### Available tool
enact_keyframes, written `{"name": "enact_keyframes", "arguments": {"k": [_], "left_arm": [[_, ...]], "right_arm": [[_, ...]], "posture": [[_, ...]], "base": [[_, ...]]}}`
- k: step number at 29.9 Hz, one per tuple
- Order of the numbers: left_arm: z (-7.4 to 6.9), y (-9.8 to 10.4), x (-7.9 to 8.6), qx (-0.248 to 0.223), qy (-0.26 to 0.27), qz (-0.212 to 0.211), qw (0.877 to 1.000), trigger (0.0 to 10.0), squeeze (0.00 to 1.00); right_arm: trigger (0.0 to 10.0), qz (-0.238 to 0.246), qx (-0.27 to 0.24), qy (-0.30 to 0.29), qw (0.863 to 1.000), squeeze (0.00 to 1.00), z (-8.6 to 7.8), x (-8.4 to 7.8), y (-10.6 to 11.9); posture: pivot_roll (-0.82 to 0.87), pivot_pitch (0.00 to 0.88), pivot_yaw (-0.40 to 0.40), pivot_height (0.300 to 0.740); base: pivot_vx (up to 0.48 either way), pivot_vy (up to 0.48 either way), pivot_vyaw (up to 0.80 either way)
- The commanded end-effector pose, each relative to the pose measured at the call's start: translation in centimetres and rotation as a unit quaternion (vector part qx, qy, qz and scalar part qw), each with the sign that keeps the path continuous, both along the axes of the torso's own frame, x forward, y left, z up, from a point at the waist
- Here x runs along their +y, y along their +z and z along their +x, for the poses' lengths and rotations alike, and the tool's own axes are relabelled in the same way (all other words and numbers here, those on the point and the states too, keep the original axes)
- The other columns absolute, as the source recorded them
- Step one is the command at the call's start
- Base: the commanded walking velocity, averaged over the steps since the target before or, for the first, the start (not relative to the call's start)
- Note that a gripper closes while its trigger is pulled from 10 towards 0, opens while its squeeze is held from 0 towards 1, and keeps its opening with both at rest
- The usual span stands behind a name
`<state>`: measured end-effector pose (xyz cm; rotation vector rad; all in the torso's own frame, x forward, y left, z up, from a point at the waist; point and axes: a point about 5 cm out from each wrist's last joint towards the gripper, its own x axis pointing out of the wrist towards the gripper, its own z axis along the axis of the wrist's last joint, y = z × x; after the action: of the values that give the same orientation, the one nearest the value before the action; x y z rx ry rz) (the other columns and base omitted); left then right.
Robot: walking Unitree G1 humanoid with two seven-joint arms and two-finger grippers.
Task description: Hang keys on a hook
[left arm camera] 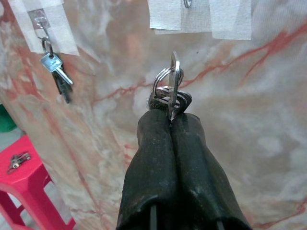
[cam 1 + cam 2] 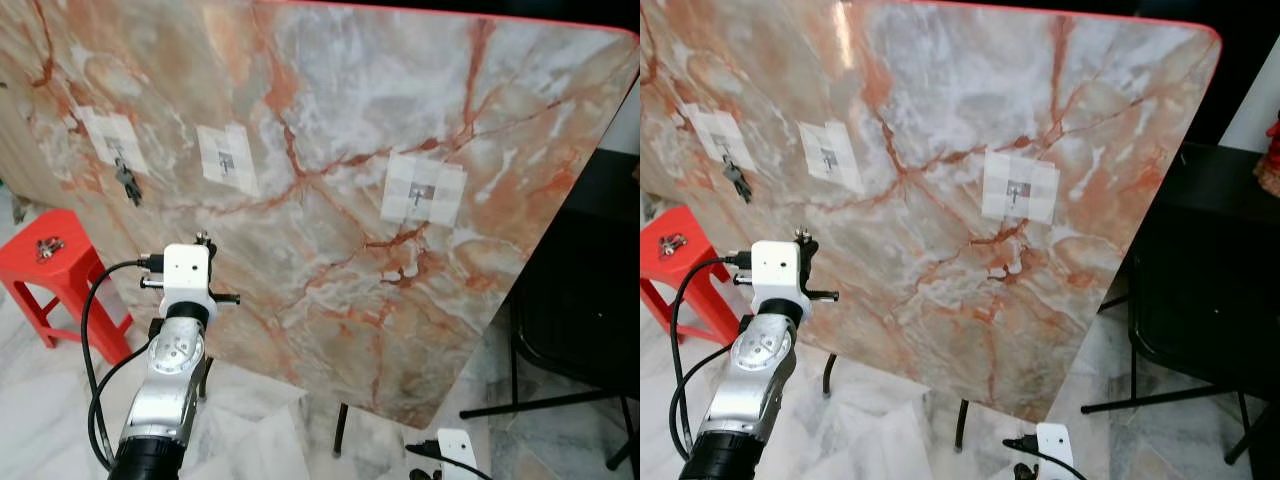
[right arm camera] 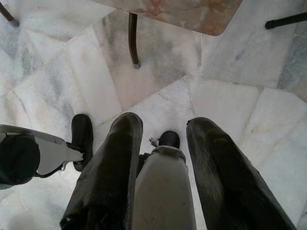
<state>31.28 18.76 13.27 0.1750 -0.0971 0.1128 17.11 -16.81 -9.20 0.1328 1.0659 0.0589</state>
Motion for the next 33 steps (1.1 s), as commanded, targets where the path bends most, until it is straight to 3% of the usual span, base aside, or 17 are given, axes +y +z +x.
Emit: {"name": "enact_keyframes", "arguments": {"k": [1, 23, 33], "left_arm": [[-0.12, 0.26, -0.03, -0.003, -0.002, 0.004, 1.000, 10.0, 0.00], [-0.13, 0.55, -0.16, -0.012, -0.006, 0.006, 1.000, 10.0, 0.00], [-0.26, 0.44, -0.58, -0.010, -0.021, 0.012, 1.000, 10.0, 0.00]], "right_arm": [[10.0, -0.002, 0.005, -0.003, 1.000, 0.00, -0.25, -0.16, -0.10], [10.0, -0.001, 0.005, -0.004, 1.000, 0.00, -0.26, -0.12, -0.11], [10.0, 0.000, 0.005, -0.004, 1.000, 0.00, -0.25, -0.12, -0.11]], "posture": [[0.09, 0.041, -0.031, 0.723], [0.09, 0.044, -0.031, 0.723], [0.09, 0.044, -0.031, 0.723]], "base": [[0.000, 0.000, 0.00], [0.253, 0.000, 0.00], [0.000, 0.000, 0.00]]}}
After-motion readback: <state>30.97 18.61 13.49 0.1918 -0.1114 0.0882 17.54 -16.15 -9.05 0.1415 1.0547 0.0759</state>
